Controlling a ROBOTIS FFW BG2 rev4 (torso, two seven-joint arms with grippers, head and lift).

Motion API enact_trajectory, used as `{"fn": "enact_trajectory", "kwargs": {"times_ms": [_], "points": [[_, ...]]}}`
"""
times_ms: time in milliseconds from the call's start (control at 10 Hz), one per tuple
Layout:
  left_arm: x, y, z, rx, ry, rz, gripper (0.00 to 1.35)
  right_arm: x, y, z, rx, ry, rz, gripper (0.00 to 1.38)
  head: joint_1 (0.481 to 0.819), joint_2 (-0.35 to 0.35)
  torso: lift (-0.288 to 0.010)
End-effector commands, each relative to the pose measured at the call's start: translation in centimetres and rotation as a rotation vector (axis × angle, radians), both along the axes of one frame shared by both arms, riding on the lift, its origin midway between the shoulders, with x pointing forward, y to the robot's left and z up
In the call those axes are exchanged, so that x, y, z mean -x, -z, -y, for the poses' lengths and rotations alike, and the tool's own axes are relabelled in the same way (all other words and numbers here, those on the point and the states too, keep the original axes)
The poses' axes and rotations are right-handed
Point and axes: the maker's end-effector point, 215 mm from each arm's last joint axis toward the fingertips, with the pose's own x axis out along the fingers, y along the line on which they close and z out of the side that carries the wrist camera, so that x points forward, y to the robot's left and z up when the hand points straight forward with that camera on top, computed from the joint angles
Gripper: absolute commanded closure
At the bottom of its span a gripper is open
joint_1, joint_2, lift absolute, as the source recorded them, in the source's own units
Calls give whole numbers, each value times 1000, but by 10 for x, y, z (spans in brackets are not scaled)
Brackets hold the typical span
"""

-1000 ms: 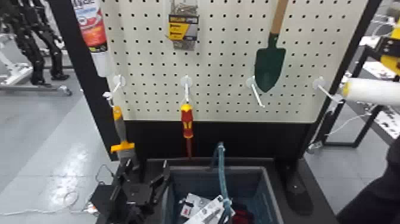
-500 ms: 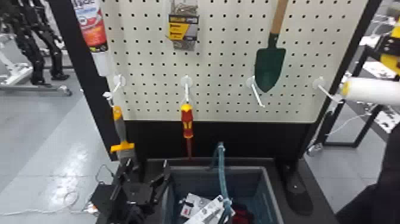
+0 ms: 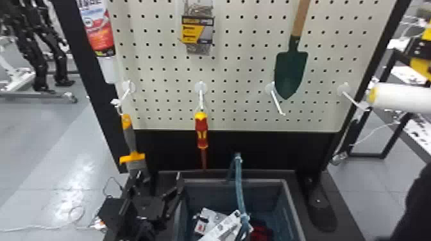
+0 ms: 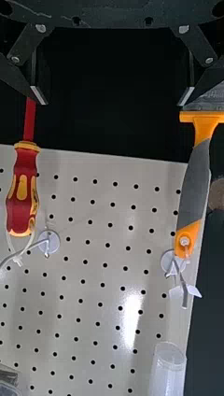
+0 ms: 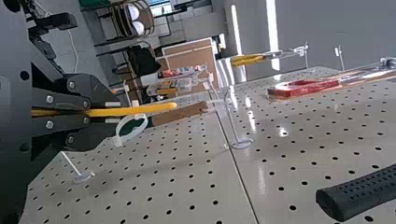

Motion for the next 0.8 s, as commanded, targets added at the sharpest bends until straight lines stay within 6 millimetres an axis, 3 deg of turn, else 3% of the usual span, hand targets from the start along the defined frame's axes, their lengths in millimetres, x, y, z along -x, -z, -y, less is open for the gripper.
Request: {"fn": "enact_trajectory", "kwargs": {"times_ms": [0, 700], "points": [[0, 0, 1, 2, 0, 0, 260, -1, -2, 0, -5, 1, 8, 1286, 549, 0, -100], [-1, 1, 1, 1, -1, -5, 260, -2, -6, 1, -13, 5, 20, 1286, 549, 0, -100]]}}
